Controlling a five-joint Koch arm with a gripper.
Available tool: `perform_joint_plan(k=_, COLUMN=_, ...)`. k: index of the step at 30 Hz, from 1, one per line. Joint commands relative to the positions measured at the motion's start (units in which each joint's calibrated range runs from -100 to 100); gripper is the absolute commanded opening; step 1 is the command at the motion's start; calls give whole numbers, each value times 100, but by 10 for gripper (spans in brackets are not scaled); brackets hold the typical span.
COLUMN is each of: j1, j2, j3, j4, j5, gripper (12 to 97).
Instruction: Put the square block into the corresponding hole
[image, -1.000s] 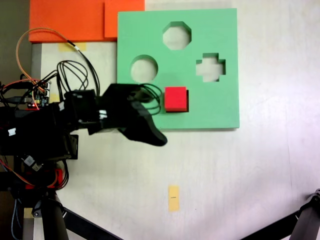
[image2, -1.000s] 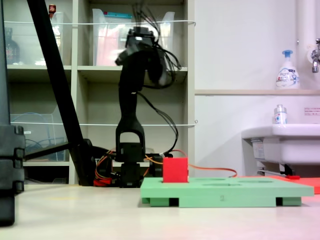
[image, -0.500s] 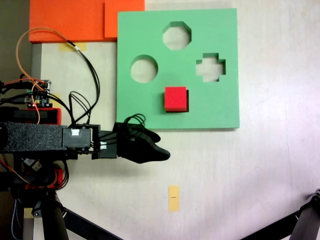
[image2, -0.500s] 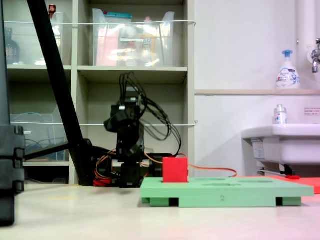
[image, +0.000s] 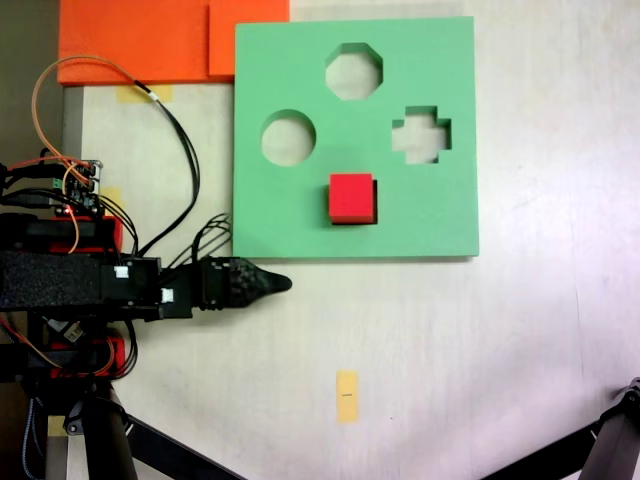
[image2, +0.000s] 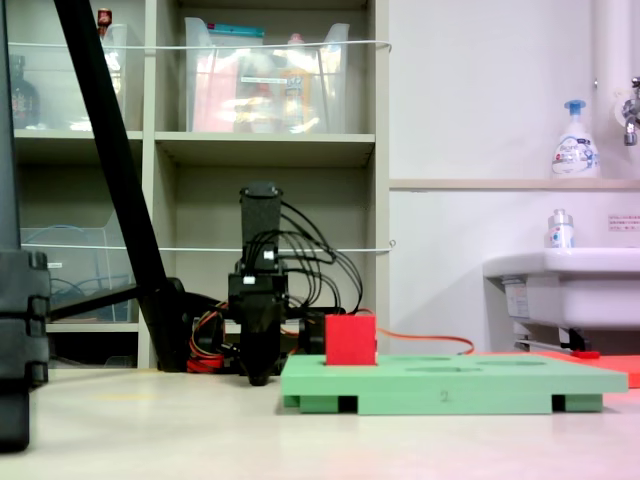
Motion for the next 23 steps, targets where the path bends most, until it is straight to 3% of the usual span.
perform_joint_plan(k=1, j1=-15, j2=-41, j3=-137, j4=-493, j5=-205, gripper=481)
perform_joint_plan(k=23, j1=-112, j2=-41, j3=-137, j4=-493, j5=-195, gripper=494)
